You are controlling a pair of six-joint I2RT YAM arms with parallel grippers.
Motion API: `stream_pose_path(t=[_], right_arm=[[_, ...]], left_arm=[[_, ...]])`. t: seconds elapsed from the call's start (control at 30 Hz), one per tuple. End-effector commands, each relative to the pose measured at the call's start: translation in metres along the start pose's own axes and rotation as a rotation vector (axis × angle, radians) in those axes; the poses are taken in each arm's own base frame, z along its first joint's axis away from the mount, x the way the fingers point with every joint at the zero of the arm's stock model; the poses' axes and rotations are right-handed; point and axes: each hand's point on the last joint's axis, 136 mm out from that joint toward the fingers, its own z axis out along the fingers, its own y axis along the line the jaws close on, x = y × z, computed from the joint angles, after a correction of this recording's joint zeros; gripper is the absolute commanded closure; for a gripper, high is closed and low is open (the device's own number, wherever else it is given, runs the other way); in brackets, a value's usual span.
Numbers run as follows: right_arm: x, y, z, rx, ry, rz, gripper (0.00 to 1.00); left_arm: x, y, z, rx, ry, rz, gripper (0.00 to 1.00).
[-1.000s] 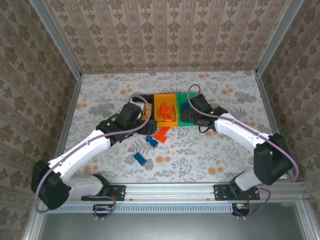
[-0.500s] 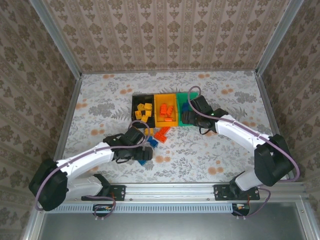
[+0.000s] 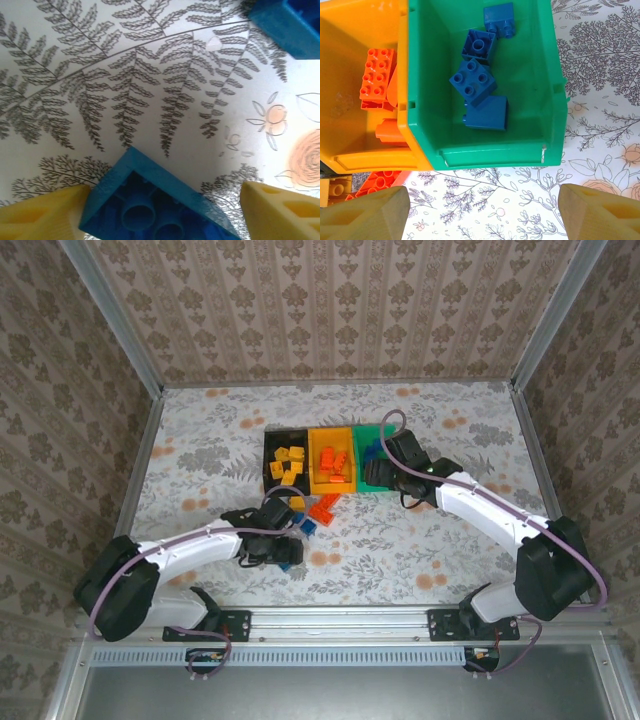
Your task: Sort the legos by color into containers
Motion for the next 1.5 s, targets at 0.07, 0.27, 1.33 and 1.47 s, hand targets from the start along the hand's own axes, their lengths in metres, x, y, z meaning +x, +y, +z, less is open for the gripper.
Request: stream_pose_path(t=[0.07, 0.27, 1.33, 1.47], right_arm=[[-0.002, -0.007, -0.006, 0.021, -0.016, 0.002, 0.21], [-0.003, -0.008, -0.006, 0.023, -0.016, 0.002, 0.21], [0.008, -0.047, -0.038, 0.082, -0.074, 0.086, 0.21], [0.010, -0.051, -0.043, 0.083, -0.077, 0.088, 0.21]], left_arm=[[0.000, -0.012, 0.008, 0.028, 0.018, 0.048, 0.36], [-0.007, -0.022, 0.005, 0.001, 0.005, 0.116, 0.49], [-0.229, -0.175, -0.096, 0.133, -0.463, 0.337, 0.78], [-0.275, -0.196, -0.097, 0.160, -0.507, 0.341, 0.78]])
